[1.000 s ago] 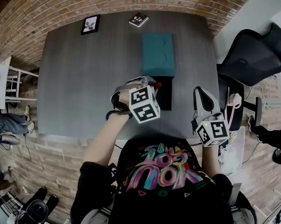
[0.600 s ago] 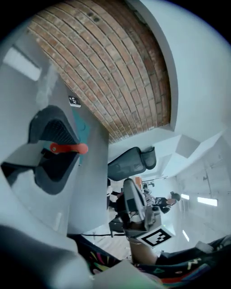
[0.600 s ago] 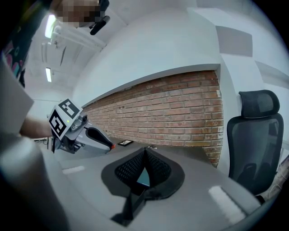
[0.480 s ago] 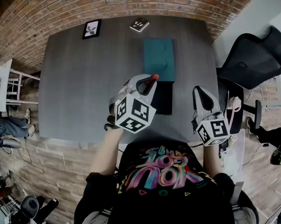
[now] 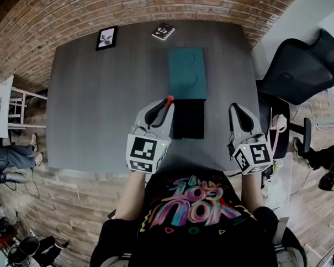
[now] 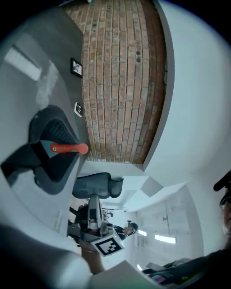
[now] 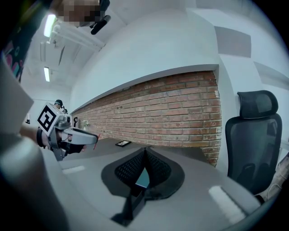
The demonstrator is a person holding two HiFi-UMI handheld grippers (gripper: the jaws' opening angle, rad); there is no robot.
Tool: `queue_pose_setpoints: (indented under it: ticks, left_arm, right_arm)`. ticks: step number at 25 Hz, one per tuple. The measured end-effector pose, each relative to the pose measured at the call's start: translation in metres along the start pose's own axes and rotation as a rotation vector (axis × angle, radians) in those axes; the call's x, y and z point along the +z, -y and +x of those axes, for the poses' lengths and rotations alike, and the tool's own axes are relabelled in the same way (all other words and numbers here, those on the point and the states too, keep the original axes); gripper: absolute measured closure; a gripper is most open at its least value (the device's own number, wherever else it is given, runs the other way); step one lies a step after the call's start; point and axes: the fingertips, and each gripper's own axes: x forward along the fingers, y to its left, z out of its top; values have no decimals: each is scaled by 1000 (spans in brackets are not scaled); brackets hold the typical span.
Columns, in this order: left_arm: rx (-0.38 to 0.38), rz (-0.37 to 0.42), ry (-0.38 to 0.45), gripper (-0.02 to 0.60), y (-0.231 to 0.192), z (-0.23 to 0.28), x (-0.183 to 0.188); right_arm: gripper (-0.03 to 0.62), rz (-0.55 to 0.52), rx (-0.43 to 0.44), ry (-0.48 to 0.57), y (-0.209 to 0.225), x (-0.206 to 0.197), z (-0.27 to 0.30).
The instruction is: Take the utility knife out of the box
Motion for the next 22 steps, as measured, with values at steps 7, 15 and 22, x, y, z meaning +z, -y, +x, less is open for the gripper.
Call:
queue_pose_setpoints:
  ticks: [7, 15, 22]
  left_arm:
    - [14, -211, 115, 525, -10, -18, 3]
    - [38, -227, 88, 525, -10, -28, -16]
    - [37, -222, 81, 525, -9, -29, -16]
  right_arm:
    - [594, 13, -4, 6, -4, -1, -1]
    - [594, 22, -12, 0, -2, -8, -6]
    - [594, 20, -1, 3, -7, -6, -6]
